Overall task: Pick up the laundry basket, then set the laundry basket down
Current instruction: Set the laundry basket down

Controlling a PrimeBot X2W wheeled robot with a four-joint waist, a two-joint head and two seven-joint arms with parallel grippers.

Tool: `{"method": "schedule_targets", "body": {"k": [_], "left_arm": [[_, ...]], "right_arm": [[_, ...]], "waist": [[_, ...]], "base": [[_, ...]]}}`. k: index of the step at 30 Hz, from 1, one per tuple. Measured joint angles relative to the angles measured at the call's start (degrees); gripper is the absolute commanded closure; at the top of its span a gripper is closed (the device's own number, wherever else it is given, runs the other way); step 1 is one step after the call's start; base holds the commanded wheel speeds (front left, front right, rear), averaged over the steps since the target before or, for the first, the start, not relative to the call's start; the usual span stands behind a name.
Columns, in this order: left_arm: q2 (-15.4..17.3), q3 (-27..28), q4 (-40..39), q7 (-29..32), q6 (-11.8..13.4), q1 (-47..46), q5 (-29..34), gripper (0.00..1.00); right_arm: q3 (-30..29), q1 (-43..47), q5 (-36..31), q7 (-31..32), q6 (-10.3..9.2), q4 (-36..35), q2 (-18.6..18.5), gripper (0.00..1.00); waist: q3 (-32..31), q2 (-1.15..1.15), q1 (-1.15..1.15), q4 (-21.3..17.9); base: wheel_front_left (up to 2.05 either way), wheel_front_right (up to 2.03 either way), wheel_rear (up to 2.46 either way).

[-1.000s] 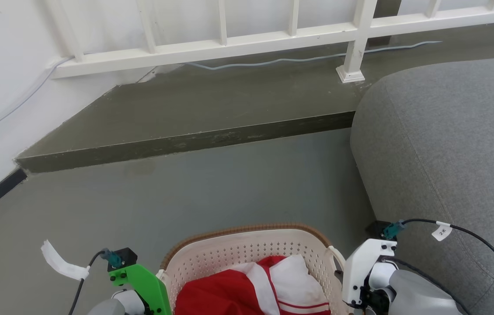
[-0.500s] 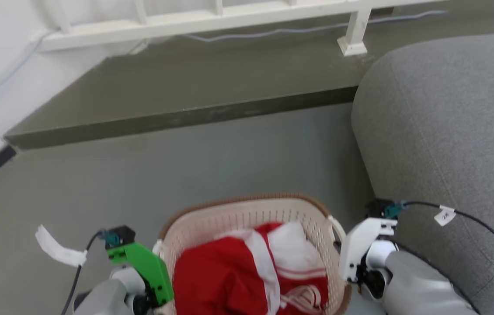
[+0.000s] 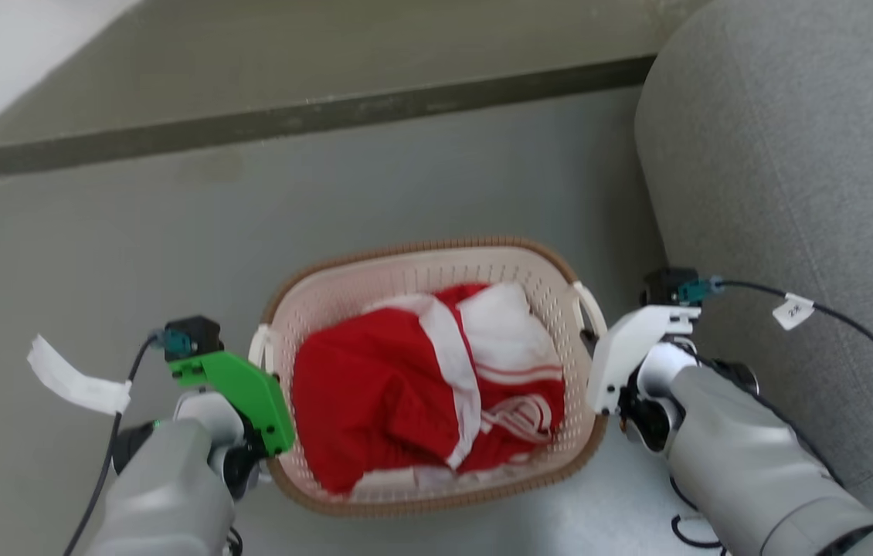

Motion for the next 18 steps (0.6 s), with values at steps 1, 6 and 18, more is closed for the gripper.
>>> {"method": "schedule_targets", "body": {"k": [1, 6, 18], "left_arm": [[0.08, -0.01, -0.16, -0.37, 0.0, -0.51, 0.27, 1.0], [0.53, 0.05, -0.89, -1.67, 0.47, -3.18, 0.52, 1.0], [1.49, 0.2, -2.27, -4.02, 0.47, -9.52, 1.24, 1.0]], "right_arm": [[-0.01, -0.56, -0.15, -0.31, -0.11, -0.13, -0.03, 1.0], [-0.18, -3.38, -0.22, -1.87, -0.99, -0.53, -0.03, 1.0], [-0.33, -10.31, -1.34, -4.77, -1.96, -0.79, -0.16, 1.0]], "waist": [[0.72, 0.0, 0.0, -0.01], [4.4, 0.0, 0.0, -0.09], [13.34, 0.0, 0.01, -0.15]], "base": [[0.0, 0.0, 0.0], [0.0, 0.0, 0.0], [0.0, 0.0, 0.0]]}}
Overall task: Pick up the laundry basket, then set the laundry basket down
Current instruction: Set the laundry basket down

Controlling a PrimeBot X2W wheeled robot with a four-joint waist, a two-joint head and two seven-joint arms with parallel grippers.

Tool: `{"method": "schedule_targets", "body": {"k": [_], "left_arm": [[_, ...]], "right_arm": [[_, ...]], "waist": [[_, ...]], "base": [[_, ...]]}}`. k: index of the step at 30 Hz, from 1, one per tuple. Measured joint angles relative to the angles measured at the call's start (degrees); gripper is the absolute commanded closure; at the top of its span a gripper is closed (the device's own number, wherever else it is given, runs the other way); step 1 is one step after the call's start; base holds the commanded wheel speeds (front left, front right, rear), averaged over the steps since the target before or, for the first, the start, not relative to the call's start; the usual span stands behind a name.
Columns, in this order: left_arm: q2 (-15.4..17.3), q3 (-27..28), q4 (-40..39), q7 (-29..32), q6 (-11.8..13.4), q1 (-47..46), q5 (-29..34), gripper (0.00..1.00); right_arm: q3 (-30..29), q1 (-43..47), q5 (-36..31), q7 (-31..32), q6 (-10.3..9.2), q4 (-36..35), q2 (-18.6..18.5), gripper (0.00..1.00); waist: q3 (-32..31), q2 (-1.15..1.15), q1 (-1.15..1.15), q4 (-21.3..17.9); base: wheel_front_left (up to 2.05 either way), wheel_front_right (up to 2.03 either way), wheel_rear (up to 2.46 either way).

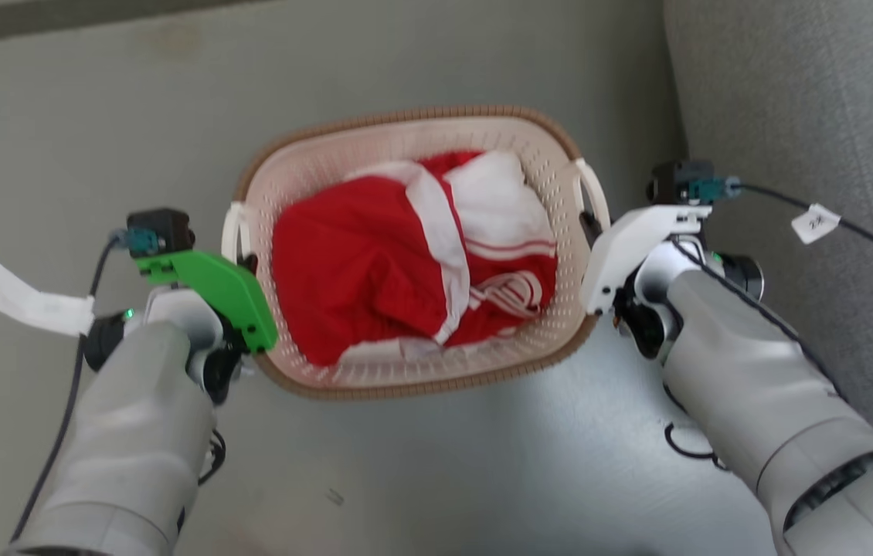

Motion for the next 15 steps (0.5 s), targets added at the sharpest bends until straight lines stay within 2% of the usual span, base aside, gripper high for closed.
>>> {"method": "schedule_targets", "body": {"k": [15], "left_arm": [[0.36, 0.32, -1.77, -4.03, 0.07, -8.9, 0.78, 1.0]], "right_arm": [[0.2, -9.94, -2.26, -3.92, -1.0, -0.88, -1.72, 1.0]], "waist": [[11.97, 0.0, 0.0, 0.4]], "base": [[0.0, 0.0, 0.0]]}}
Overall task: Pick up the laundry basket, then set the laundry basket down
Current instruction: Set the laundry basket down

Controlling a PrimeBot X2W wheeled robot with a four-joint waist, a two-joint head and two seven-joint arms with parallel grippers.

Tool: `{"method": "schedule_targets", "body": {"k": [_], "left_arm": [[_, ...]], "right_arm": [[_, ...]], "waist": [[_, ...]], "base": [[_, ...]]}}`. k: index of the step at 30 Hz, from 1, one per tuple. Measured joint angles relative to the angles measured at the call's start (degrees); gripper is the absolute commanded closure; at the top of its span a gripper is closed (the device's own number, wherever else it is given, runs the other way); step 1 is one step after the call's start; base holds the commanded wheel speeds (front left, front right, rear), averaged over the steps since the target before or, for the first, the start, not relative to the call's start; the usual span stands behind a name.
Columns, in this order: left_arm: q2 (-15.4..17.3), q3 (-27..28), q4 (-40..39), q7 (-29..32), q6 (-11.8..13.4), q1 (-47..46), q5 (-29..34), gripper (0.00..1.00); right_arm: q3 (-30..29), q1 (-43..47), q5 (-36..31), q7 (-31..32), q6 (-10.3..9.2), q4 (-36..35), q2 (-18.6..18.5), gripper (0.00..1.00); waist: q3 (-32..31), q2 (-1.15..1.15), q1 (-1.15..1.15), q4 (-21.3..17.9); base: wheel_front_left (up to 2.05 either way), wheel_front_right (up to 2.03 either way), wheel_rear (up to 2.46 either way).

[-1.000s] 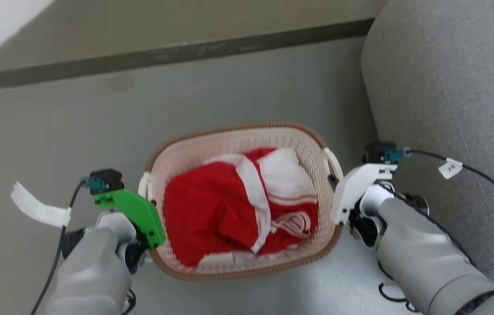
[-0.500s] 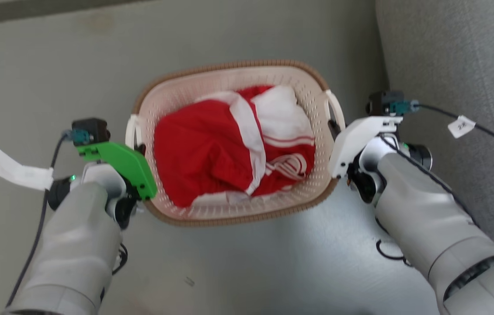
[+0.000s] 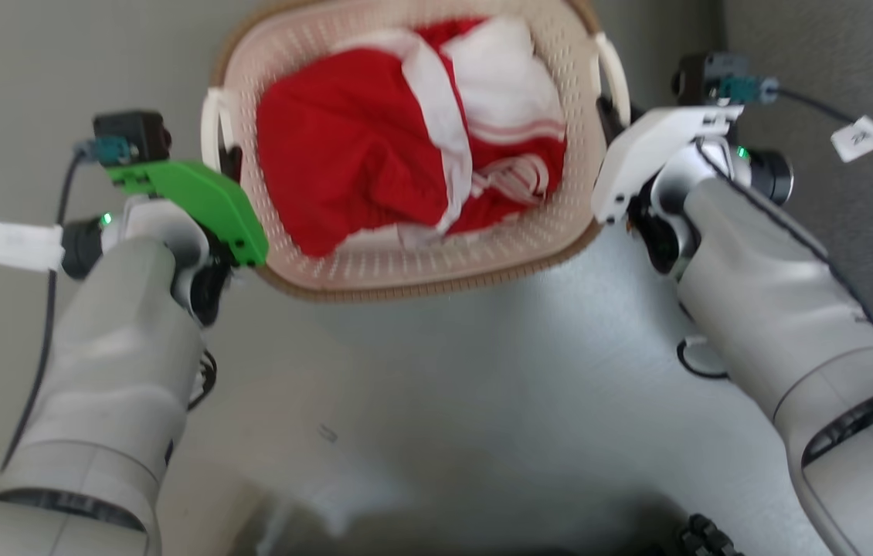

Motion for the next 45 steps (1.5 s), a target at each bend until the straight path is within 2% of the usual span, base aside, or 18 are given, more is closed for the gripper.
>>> {"method": "schedule_targets", "body": {"k": [14, 24, 45], "left_arm": [[0.77, 0.43, -0.46, -3.05, -0.04, -6.06, 0.42, 1.0], [0.75, 0.24, -0.1, -4.49, -0.13, -8.3, 0.81, 1.0], [0.21, -0.49, 3.27, -4.91, -1.57, -9.85, 0.92, 1.0]], "right_arm": [[-0.48, -6.48, -0.46, -2.14, -0.43, -0.36, -0.41, 1.0], [-1.2, -8.64, -0.46, -3.31, -0.46, 0.05, -0.52, 1.0], [-1.76, -9.65, -0.46, -4.56, -0.49, 1.97, 0.18, 1.0]], "waist": [[9.75, 0.0, 0.0, 0.5], [14.19, 0.0, -0.01, 0.66], [17.0, 0.0, -0.01, 0.58]], "base": [[0.0, 0.0, 0.0], [0.0, 0.0, 0.0], [0.0, 0.0, 0.0]]}}
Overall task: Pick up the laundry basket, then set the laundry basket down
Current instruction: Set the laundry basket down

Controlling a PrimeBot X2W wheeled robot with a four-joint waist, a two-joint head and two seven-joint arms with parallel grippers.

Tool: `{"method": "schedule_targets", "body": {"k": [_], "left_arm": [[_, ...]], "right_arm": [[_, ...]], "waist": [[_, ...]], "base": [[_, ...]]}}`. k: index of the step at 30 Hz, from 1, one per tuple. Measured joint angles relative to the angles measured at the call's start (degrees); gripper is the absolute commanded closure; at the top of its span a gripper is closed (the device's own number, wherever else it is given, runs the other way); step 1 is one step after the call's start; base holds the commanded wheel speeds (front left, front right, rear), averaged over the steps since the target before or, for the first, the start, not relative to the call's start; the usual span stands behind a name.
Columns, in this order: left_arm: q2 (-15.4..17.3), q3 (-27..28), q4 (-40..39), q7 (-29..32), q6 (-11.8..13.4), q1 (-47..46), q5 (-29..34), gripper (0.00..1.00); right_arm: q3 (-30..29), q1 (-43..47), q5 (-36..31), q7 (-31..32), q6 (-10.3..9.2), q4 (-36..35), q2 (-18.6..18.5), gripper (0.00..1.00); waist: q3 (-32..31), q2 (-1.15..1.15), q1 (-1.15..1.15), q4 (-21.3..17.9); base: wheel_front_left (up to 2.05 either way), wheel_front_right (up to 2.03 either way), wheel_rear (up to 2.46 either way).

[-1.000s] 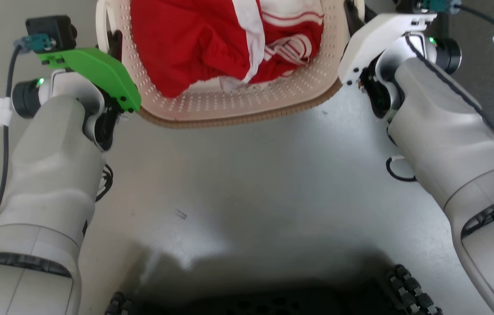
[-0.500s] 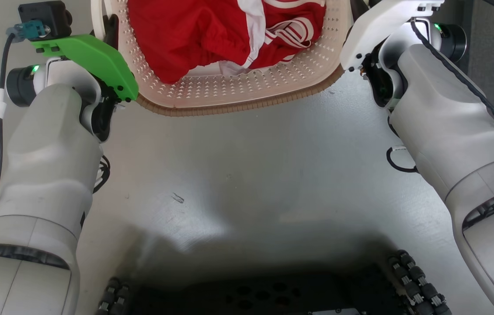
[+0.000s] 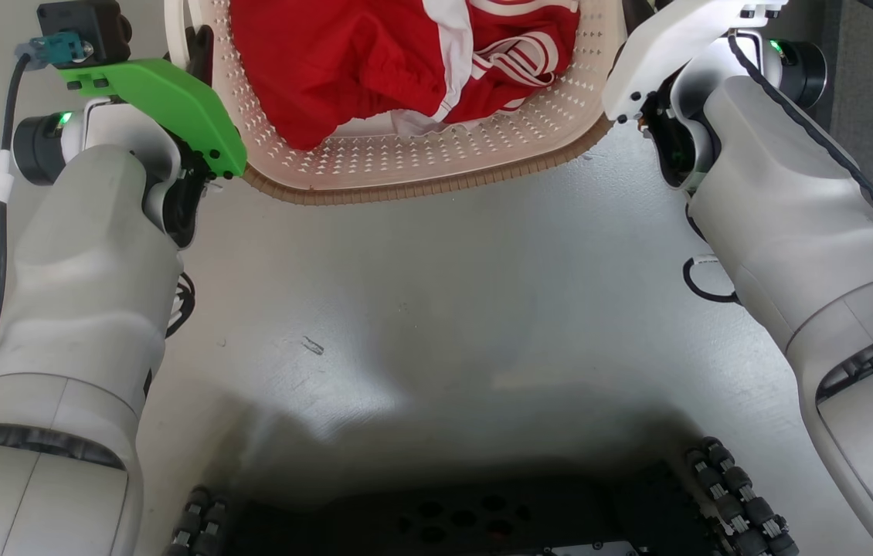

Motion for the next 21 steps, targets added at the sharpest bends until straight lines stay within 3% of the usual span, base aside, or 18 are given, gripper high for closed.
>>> {"method": "schedule_targets", "body": {"k": [7, 8, 9, 10, 11, 15, 21], "left_arm": [[0.0, -0.24, 0.24, 0.0, -0.49, -0.16, 0.0, 1.0], [0.0, -0.43, 0.3, 0.01, -0.51, -0.22, 0.0, 0.94], [0.0, -0.63, 0.37, 0.01, -0.51, -0.3, 0.01, 0.94], [0.01, -0.68, 0.45, 0.01, -0.51, -0.35, 0.01, 0.0], [0.37, -0.75, 0.78, -0.02, -0.49, -0.35, 0.07, 0.0], [1.62, -0.9, 1.23, -0.03, -0.52, -0.35, 0.07, 0.0], [1.59, -1.07, 1.22, -0.01, -0.56, -0.35, -0.09, 0.0]], "right_arm": [[0.09, -0.26, 0.01, -0.01, 0.16, 0.42, 0.09, 1.0], [0.13, -0.26, 0.02, 0.0, 0.58, 0.46, 0.07, 1.0], [0.6, -0.3, -0.01, 0.0, 1.09, 0.48, -0.03, 0.96], [1.03, -0.33, -0.03, 0.07, 2.09, 0.48, -0.25, 0.52], [1.33, -0.37, -0.02, 0.22, 2.9, 0.57, -0.69, 0.0], [2.0, -0.5, -0.08, 1.53, 5.14, 0.7, -1.83, 0.0], [2.82, -0.54, -0.08, 2.04, 6.86, 0.62, -2.02, 0.0]], "waist": [[0.0, 0.0, 0.0, 0.08], [-0.01, 0.0, 0.0, 0.1], [-0.01, 0.0, 0.0, 0.12], [-0.02, 0.0, 0.0, 0.15], [-0.03, 0.0, 0.0, 0.2], [-0.05, 0.0, 0.0, 0.22], [-0.13, 0.0, 0.0, 0.15]], "base": [[0.0, 0.0, 0.0], [0.0, 0.0, 0.0], [0.0, 0.0, 0.0], [0.0, 0.0, 0.0], [0.0, 0.0, 0.0], [0.0, 0.0, 0.0], [0.0, 0.0, 0.0]]}}
